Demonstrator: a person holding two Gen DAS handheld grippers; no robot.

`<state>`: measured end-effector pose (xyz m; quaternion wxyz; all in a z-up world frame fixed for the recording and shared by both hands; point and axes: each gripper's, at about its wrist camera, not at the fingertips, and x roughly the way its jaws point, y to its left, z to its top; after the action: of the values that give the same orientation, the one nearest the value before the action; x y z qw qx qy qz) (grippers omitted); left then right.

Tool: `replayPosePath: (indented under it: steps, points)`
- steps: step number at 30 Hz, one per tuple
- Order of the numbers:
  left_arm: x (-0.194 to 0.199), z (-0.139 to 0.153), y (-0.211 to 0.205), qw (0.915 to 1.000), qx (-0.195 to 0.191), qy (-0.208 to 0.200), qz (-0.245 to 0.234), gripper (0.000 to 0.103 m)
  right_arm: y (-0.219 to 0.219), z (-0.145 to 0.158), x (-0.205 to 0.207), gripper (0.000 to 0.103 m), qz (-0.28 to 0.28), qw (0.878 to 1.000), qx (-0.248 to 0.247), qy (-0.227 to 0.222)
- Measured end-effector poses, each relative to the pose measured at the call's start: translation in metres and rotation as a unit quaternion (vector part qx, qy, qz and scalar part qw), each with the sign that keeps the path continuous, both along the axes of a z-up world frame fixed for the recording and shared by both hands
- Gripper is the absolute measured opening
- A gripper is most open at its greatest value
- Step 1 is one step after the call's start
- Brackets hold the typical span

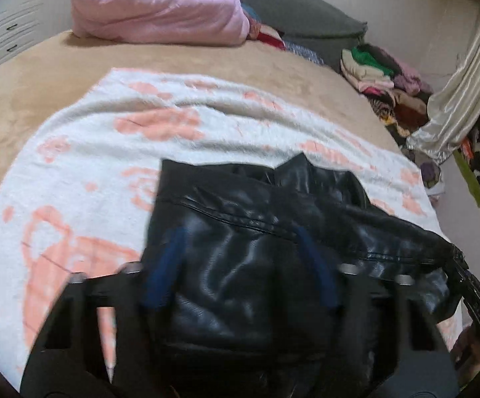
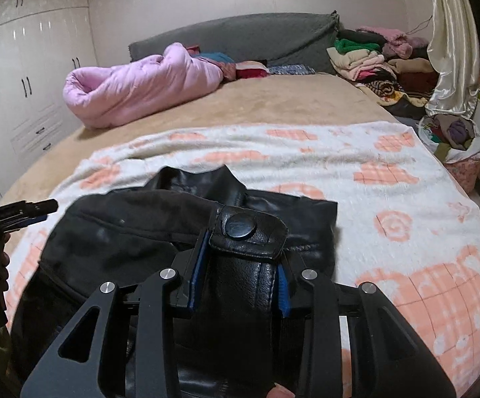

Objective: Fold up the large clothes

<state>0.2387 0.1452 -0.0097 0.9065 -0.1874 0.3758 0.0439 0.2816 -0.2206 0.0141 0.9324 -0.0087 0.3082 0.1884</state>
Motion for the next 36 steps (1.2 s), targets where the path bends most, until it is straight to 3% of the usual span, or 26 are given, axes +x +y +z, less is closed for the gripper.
replayPosePath:
  steps: [2,4,9,10,12,13,17,19,23,25,29,31,36]
  points:
    - [0.006,-0.011,-0.003,0.9998,-0.001,0.014,-0.012,0.027,0.000,-0.004,0.003,0.033,-0.004,1.000,0.000,0.005]
    - [0.012,-0.021,-0.008,0.9993,0.003,0.032,-0.021,0.019,0.002,-0.008,0.005,0.033,-0.007,1.000,-0.004,0.006]
    - [0.020,-0.051,-0.012,0.9971,0.016,0.069,-0.027,0.019,0.004,-0.009,0.006,0.035,-0.010,1.000,-0.014,-0.001]
    - [0.021,-0.055,-0.014,0.9965,0.026,0.073,-0.032,0.019,0.007,-0.010,0.007,0.037,-0.013,1.000,-0.024,-0.001]
    - [0.023,-0.059,-0.016,0.9956,0.037,0.078,-0.036,0.019,0.010,-0.012,0.011,0.051,-0.029,0.998,-0.050,0.009]
    - [0.023,-0.061,-0.017,0.9954,0.039,0.079,-0.037,0.019,0.009,-0.012,0.012,0.052,-0.037,0.998,-0.052,0.013]
    - [0.022,-0.063,-0.015,0.9957,0.038,0.074,-0.039,0.019,-0.002,0.000,0.007,0.056,-0.068,0.998,-0.009,-0.009]
    - [0.021,-0.064,-0.014,0.9959,0.038,0.072,-0.040,0.019,0.008,0.000,0.008,0.056,-0.046,0.999,-0.003,-0.003]
    - [0.021,-0.064,-0.012,0.9964,0.033,0.067,-0.041,0.019,0.056,-0.012,0.017,0.057,0.007,0.998,-0.055,0.001]
    - [0.021,-0.065,-0.012,0.9964,0.032,0.065,-0.043,0.019,0.076,-0.024,0.027,0.059,0.029,0.997,-0.072,0.022]
    - [0.020,-0.065,-0.011,0.9965,0.031,0.061,-0.048,0.019,0.091,-0.057,0.051,0.061,0.012,0.989,-0.122,0.080]
    - [0.019,-0.065,-0.010,0.9967,0.027,0.059,-0.049,0.019,0.090,-0.076,0.060,0.060,0.008,0.986,-0.117,0.115]
    - [0.017,-0.067,-0.008,0.9971,0.024,0.050,-0.051,0.019,0.087,-0.082,0.061,0.060,0.008,0.988,-0.104,0.113]
